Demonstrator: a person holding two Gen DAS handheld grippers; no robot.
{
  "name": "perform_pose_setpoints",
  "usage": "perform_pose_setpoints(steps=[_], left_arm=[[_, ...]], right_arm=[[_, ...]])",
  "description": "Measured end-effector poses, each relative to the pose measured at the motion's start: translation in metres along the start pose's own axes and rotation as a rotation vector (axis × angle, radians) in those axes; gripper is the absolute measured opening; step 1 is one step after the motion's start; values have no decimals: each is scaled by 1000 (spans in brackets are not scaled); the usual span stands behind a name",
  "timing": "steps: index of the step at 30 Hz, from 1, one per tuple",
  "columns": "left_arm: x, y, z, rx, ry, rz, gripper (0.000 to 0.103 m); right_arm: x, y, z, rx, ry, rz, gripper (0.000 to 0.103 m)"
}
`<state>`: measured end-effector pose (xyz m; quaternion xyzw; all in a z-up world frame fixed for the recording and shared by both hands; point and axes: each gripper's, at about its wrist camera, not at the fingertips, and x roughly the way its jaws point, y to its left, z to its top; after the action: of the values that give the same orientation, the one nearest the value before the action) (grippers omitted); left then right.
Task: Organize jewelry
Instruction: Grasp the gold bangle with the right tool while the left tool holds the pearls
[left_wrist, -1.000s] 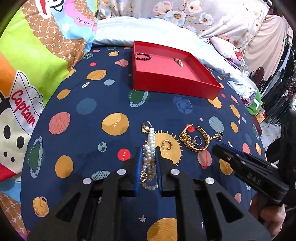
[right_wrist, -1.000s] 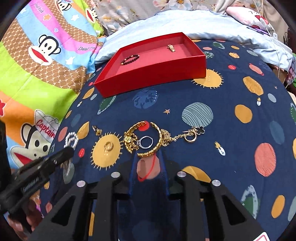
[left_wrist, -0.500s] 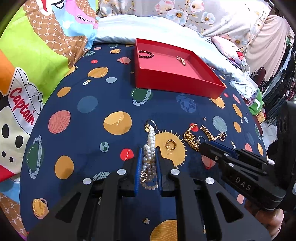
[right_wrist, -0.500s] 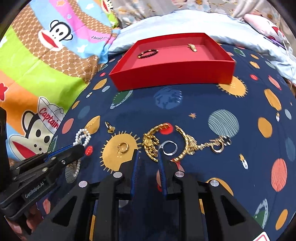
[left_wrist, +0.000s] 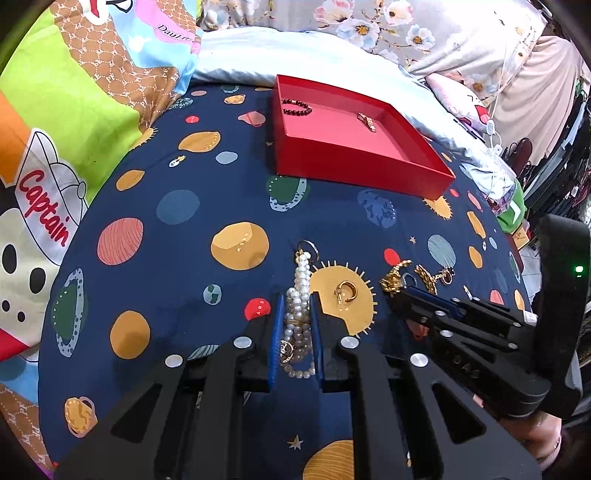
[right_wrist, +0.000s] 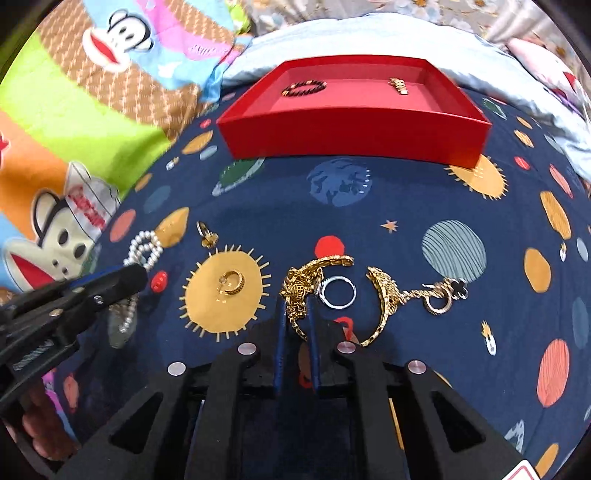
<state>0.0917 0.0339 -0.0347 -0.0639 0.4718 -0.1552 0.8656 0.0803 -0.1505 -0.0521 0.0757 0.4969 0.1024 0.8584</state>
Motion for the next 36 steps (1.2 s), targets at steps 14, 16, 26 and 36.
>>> perform_pose_setpoints(steps=[14,16,26,36], left_arm=[[-9,-9,-3,9,-11,-17,13],[-10,-12,-4,14,-11,-20,13],[-14,-19,-6,27,-14,-23,13],[-15,-12,-4,14,-17,-19,13]], right_arm=[[-42,-42,-31,276,-8,186,9],[-44,-34,-33,253,-12,180,9],[-17,-13,-27,143,20,79,14],[-10,-5,-24,94,16,19,5]])
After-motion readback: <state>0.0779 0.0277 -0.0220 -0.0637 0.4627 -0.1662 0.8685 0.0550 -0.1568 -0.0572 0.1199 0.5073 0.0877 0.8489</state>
